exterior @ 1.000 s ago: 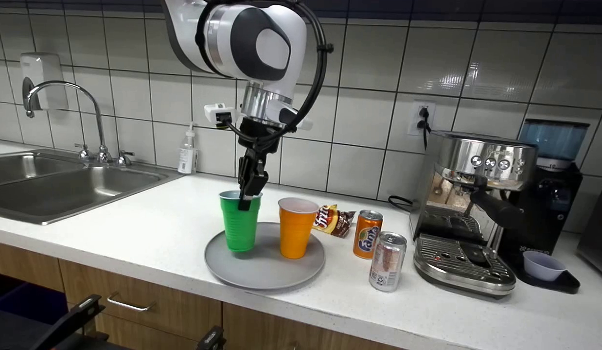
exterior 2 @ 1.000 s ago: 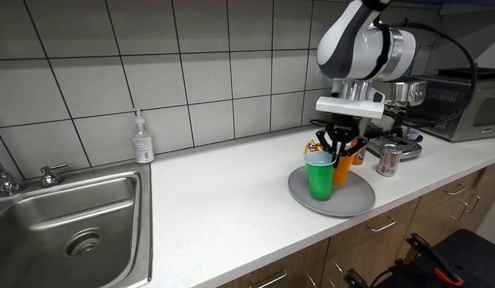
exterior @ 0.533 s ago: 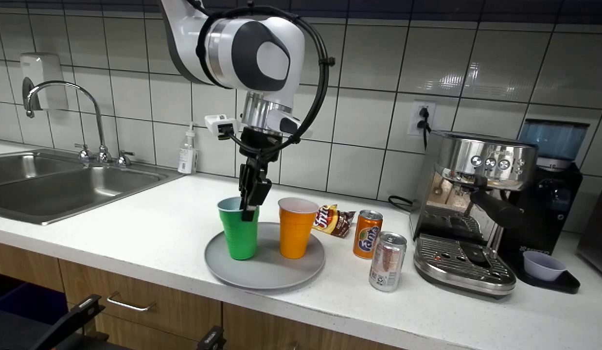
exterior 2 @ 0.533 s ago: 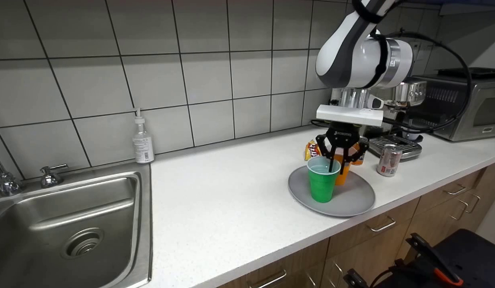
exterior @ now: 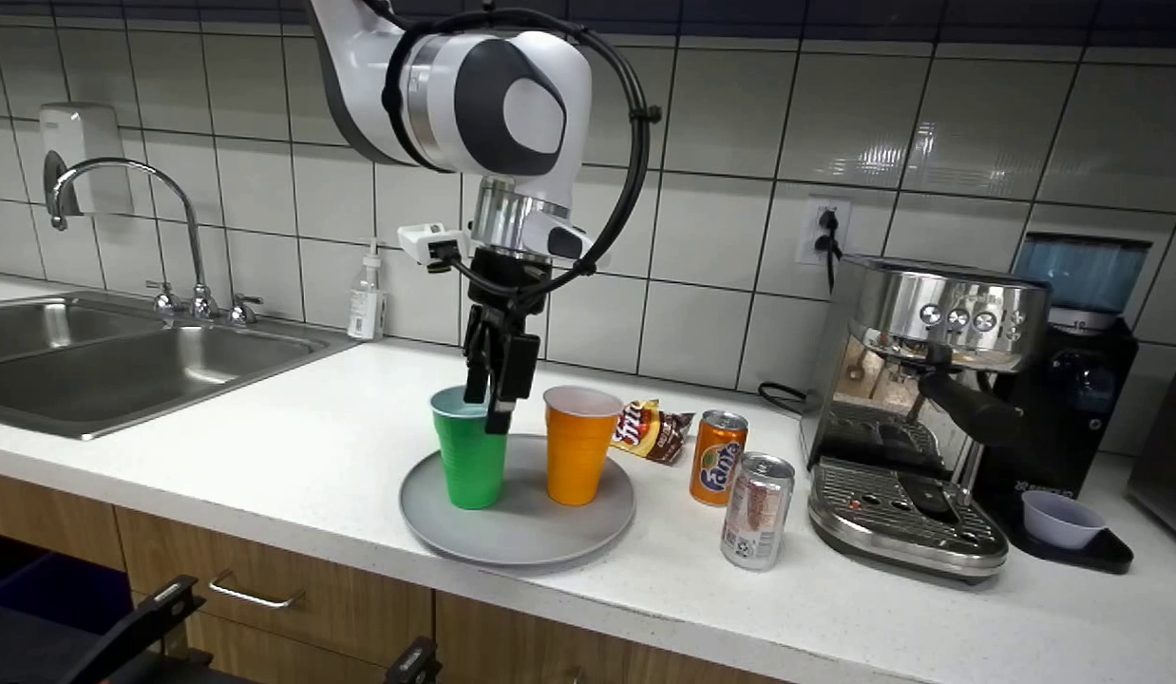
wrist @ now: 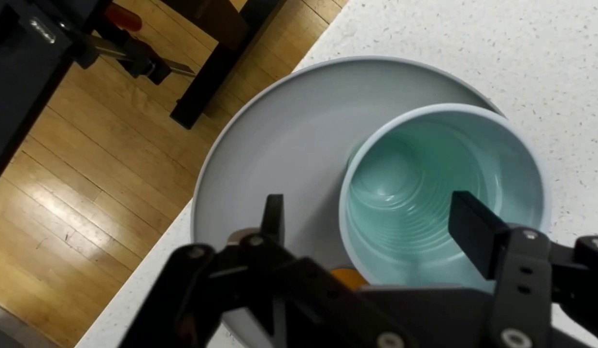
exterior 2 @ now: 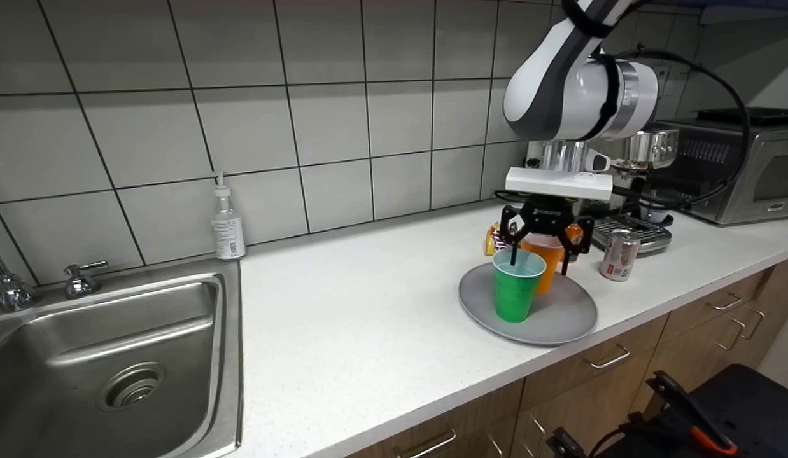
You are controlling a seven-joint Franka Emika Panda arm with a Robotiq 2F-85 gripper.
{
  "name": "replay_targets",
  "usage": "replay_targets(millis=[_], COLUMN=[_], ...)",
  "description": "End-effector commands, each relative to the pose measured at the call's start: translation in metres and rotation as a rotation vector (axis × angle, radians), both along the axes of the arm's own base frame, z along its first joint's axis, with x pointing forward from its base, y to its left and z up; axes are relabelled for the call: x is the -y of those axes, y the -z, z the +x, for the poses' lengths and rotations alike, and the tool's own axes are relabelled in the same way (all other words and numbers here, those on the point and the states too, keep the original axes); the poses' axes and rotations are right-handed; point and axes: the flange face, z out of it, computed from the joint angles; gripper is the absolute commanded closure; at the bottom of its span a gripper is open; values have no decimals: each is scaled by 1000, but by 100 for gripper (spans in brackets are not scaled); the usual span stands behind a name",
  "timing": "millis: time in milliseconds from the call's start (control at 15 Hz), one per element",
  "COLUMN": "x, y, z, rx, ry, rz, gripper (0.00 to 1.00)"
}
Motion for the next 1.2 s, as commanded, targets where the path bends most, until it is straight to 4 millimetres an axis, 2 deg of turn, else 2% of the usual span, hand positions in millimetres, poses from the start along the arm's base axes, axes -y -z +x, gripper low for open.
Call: replay_targets(millis=[0,467,733,800,1133], x=[1,-8,-19,-11,-18], y=[-16,-46,-64,-50,-58], z=[-10,-22,-31,-18,-24], rx=[16,75,117,99,116], ry=[-7,-11,-35,-23,-35], rz=[-8,-9,-21,-6,-7], gripper=[0,0,0,0,0])
